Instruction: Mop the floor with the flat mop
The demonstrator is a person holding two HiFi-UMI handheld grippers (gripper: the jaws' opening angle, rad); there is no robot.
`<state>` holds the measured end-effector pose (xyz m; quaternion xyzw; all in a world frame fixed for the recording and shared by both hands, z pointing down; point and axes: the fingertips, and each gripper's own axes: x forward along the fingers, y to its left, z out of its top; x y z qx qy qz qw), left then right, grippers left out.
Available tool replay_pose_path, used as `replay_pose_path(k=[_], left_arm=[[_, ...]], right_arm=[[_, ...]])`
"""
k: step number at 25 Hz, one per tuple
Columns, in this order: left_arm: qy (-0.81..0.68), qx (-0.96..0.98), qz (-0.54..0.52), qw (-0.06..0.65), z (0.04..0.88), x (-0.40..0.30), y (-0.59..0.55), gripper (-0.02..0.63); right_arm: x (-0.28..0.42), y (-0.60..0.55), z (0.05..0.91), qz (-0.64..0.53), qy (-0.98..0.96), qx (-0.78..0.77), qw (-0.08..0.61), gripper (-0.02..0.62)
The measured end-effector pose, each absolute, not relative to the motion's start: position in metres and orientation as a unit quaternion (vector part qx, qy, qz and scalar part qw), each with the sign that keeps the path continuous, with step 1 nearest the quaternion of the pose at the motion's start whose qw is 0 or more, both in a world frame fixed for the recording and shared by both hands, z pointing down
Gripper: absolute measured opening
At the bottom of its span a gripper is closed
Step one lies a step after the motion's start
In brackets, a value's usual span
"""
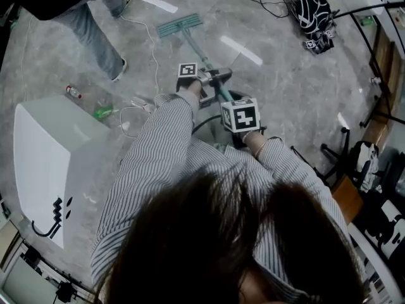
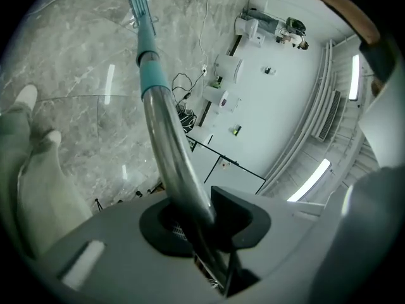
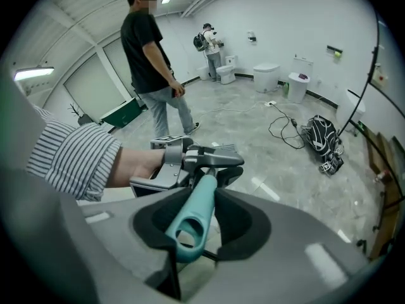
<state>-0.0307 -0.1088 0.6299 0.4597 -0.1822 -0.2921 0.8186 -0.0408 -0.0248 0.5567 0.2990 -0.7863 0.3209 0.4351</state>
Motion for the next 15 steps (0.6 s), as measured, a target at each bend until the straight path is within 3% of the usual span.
replay_pose_path(k=[15], left_arm=[[-0.21, 0.457, -0.336, 0.796, 0.643, -0.165, -0.27, 0.084]], right_arm=[[-0.167, -0.182, 0.57, 0.324, -0.791, 0.289, 0.431, 0.118]])
